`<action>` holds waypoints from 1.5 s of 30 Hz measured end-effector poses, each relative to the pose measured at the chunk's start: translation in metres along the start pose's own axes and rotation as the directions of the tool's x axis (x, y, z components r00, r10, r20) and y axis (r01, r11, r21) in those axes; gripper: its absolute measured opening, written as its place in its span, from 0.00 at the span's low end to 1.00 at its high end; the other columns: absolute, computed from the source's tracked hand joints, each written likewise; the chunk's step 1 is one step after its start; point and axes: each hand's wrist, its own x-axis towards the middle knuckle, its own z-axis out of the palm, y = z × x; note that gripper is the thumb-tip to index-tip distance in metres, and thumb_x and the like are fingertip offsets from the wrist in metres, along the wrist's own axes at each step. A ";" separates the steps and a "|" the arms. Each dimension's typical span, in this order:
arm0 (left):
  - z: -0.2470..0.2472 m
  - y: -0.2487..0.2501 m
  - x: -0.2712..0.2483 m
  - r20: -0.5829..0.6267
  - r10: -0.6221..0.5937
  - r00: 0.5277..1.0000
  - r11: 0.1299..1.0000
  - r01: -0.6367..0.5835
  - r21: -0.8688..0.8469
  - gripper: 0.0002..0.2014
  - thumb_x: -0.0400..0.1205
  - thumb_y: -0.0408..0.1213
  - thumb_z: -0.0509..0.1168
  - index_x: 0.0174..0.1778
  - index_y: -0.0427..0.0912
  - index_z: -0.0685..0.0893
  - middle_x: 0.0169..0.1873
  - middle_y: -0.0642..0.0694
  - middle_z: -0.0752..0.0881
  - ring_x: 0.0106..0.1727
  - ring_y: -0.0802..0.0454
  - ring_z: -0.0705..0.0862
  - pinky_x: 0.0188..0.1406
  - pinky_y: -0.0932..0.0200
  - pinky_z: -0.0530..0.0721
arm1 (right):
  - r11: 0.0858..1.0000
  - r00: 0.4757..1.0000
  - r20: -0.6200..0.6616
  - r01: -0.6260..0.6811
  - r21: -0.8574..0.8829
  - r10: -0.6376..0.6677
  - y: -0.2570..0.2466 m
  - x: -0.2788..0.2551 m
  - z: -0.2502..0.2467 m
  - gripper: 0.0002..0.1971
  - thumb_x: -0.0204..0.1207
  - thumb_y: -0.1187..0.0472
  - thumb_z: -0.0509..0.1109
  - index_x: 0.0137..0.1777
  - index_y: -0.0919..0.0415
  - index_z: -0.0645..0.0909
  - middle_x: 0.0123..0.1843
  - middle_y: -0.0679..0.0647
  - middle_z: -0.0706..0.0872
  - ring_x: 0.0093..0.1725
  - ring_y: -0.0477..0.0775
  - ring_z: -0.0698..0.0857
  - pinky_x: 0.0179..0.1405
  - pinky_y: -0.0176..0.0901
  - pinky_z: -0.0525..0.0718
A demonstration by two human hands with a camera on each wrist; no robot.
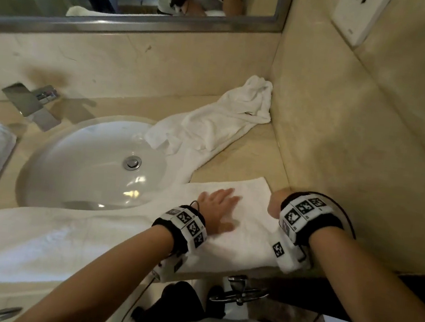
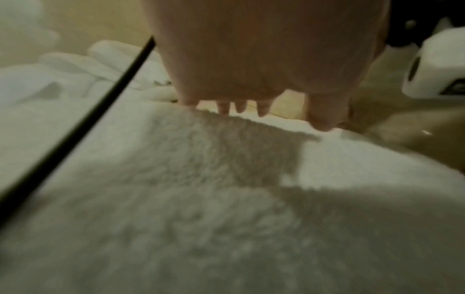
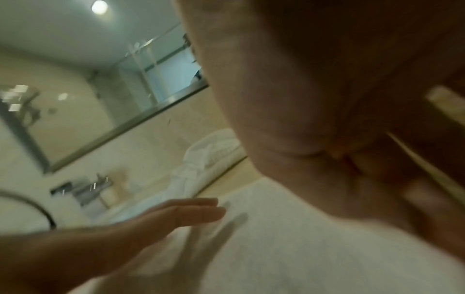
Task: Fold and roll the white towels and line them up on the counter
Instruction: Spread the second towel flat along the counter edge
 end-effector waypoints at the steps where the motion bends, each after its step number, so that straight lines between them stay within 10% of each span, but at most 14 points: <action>1: -0.002 -0.004 -0.003 -0.083 -0.059 0.995 0.997 0.054 -0.058 0.34 0.82 0.53 0.58 0.82 0.49 0.52 0.82 0.47 0.51 0.82 0.46 0.55 0.79 0.44 0.55 | 0.999 0.999 -0.051 -0.006 0.053 0.009 -0.004 0.001 -0.006 0.19 0.84 0.61 0.56 0.71 0.68 0.72 0.73 0.63 0.75 0.73 0.61 0.75 0.69 0.48 0.73; 7: -0.009 -0.049 -0.014 -0.091 -0.410 0.907 0.901 0.388 -0.195 0.26 0.83 0.47 0.57 0.76 0.45 0.62 0.74 0.44 0.67 0.73 0.42 0.69 0.71 0.45 0.68 | 0.922 0.978 -0.204 0.051 0.384 0.032 -0.022 0.023 0.001 0.20 0.83 0.60 0.59 0.70 0.71 0.72 0.70 0.66 0.78 0.68 0.65 0.78 0.59 0.45 0.76; 15: -0.014 -0.085 -0.028 0.063 -0.618 0.783 0.739 0.607 -0.294 0.21 0.81 0.49 0.55 0.64 0.39 0.75 0.64 0.39 0.79 0.65 0.39 0.78 0.62 0.49 0.75 | 0.893 0.948 -0.292 0.018 0.449 0.128 -0.021 0.041 0.010 0.20 0.86 0.62 0.53 0.74 0.71 0.67 0.74 0.67 0.74 0.73 0.65 0.74 0.69 0.49 0.71; 21: -0.022 -0.101 -0.039 -0.262 -0.630 0.731 0.776 0.580 -0.247 0.15 0.84 0.46 0.51 0.56 0.45 0.80 0.56 0.42 0.83 0.64 0.42 0.75 0.63 0.47 0.69 | 0.898 0.913 -0.372 0.011 0.441 0.171 -0.027 0.047 0.020 0.19 0.86 0.61 0.53 0.70 0.73 0.70 0.69 0.69 0.78 0.69 0.66 0.78 0.65 0.51 0.75; 28: -0.013 -0.110 -0.049 -0.332 -0.659 0.675 0.741 0.506 -0.442 0.12 0.84 0.37 0.56 0.61 0.44 0.78 0.64 0.45 0.77 0.69 0.43 0.69 0.63 0.48 0.72 | 0.899 0.901 -0.372 -0.043 0.437 0.223 -0.034 0.043 0.012 0.26 0.80 0.65 0.60 0.76 0.70 0.58 0.76 0.68 0.66 0.74 0.66 0.69 0.68 0.56 0.71; 36: -0.015 -0.149 -0.107 -0.349 -0.795 0.496 0.571 0.418 -0.707 0.11 0.81 0.31 0.58 0.56 0.38 0.82 0.58 0.41 0.82 0.62 0.41 0.76 0.62 0.54 0.72 | 0.949 0.813 -0.579 0.231 0.216 -0.067 -0.114 0.025 -0.005 0.20 0.74 0.63 0.65 0.65 0.67 0.69 0.68 0.66 0.70 0.68 0.66 0.69 0.60 0.57 0.73; 45: 0.023 -0.239 -0.215 -0.132 -0.964 0.229 0.232 0.492 -0.839 0.12 0.79 0.30 0.60 0.57 0.35 0.83 0.59 0.34 0.82 0.63 0.36 0.77 0.67 0.49 0.73 | 0.858 0.850 -0.344 0.479 0.187 -0.399 -0.245 0.001 0.001 0.16 0.77 0.63 0.59 0.64 0.65 0.73 0.68 0.63 0.73 0.69 0.65 0.69 0.64 0.55 0.73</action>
